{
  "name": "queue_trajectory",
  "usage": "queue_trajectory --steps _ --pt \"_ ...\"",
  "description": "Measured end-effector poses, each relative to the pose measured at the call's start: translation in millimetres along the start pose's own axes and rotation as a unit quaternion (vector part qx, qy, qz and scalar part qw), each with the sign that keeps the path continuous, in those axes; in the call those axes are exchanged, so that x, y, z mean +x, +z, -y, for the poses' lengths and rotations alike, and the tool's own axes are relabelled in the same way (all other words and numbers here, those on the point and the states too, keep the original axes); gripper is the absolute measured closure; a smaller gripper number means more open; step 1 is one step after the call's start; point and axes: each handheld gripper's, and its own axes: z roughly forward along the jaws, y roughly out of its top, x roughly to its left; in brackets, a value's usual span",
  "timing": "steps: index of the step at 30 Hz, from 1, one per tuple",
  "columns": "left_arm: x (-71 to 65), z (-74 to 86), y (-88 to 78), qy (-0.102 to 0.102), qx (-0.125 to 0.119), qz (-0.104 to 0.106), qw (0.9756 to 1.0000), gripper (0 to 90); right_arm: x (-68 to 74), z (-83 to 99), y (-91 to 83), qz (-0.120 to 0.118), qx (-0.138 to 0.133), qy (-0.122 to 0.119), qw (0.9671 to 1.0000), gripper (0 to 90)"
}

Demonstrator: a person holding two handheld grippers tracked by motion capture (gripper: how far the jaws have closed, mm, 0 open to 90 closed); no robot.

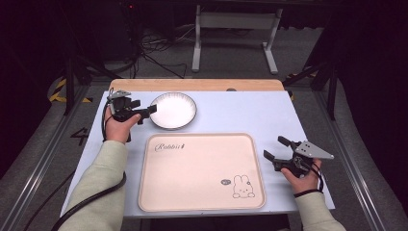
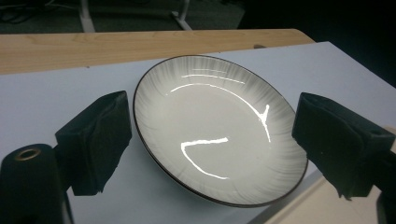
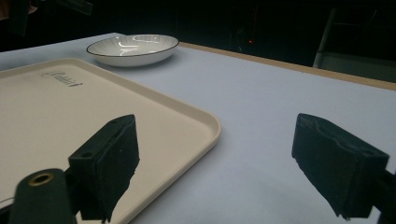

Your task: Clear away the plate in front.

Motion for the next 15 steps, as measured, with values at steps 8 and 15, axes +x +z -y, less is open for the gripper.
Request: queue_trajectory --steps 8,15 --pt "1.7 -1.7 15.5 0.075 -0.01 -0.019 0.997 17.8 0.3 -0.3 0.9 -0.004 0.004 -0.004 1.0 18.2" --pt "6.1 -3.7 20.7 0.052 0.005 -0.017 0.9985 18.0 -0.3 -0.1 0.3 -0.003 0.001 0.0 1.0 17.2"
